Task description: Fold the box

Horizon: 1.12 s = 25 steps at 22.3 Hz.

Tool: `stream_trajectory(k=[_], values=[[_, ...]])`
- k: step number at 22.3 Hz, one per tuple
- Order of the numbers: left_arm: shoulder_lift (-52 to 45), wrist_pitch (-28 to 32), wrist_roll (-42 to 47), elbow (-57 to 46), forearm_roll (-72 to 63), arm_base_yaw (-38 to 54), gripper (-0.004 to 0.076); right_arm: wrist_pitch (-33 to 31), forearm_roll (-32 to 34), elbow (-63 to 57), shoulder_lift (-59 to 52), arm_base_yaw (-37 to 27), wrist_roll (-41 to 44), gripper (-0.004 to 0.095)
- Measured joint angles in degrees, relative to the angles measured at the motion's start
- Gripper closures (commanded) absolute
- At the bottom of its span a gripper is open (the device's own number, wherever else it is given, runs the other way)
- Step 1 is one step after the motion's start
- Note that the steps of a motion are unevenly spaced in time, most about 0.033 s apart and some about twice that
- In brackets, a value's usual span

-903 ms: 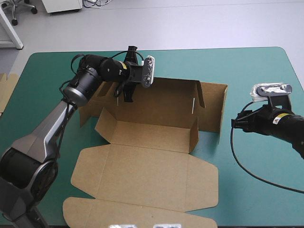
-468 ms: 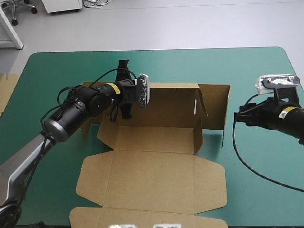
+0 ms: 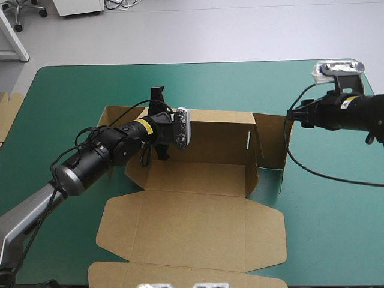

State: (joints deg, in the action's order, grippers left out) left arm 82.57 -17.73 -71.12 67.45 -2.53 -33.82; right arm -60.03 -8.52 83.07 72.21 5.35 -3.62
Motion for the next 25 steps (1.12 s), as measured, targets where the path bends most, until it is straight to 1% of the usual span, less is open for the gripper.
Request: stream_trajectory(k=[3, 4, 6, 8, 10, 12, 14, 16, 20, 22, 25], values=[[-0.75, 1.21, 0.20, -1.44, 0.17, -0.06, 0.0734, -1.18, -0.93, 5.23, 3.67, 0.00, -0.48, 0.0408], [-0.97, 1.60, 0.23, -1.88, 0.31, -0.06, 0.0734, -1.53, -1.20, 6.85, 5.10, 0.00, -0.63, 0.0441], [-1.47, 3.00, 0.39, -3.13, 0.89, -0.11, 0.0734, -1.93, -1.44, 10.62, 9.69, -0.30, -0.81, 0.0467], [-1.52, 4.02, 0.46, -3.65, 0.95, -0.11, 0.0734, -2.95, -2.75, 13.82, 14.78, -1.99, -0.92, 0.0467], [-1.52, 4.31, 0.72, -3.67, 1.06, -0.11, 0.0734, -4.85, -5.70, 16.96, 20.22, -4.79, -1.61, 0.0467], [-1.52, 4.13, 0.85, -3.67, 1.06, -0.11, 0.0734, -5.72, -11.01, 20.40, 24.59, -7.49, -3.31, 0.0467], [-1.52, 3.98, 0.85, -3.67, 1.18, -0.11, 0.0734, -6.48, -13.46, 22.08, 27.52, -8.35, -4.51, 0.0467], [-1.52, 3.91, 0.85, -3.67, 1.25, -0.11, 0.0734, -7.86, -14.15, 22.47, 29.49, -8.35, -5.52, 0.0480], [-1.52, 3.91, 0.85, -3.67, 1.30, -0.11, 0.0734, -9.99, -14.90, 22.54, 32.32, -8.35, -7.97, 0.0568], [-1.46, 3.98, 0.85, -3.67, 1.30, -0.11, 0.0734, -10.41, -15.14, 22.54, 32.77, -8.35, -8.54, 0.0586], [-1.14, 4.24, 0.85, -3.67, 1.30, -0.11, 0.0734, -10.83, -16.26, 22.56, 33.16, -8.35, -9.91, 0.0588]])
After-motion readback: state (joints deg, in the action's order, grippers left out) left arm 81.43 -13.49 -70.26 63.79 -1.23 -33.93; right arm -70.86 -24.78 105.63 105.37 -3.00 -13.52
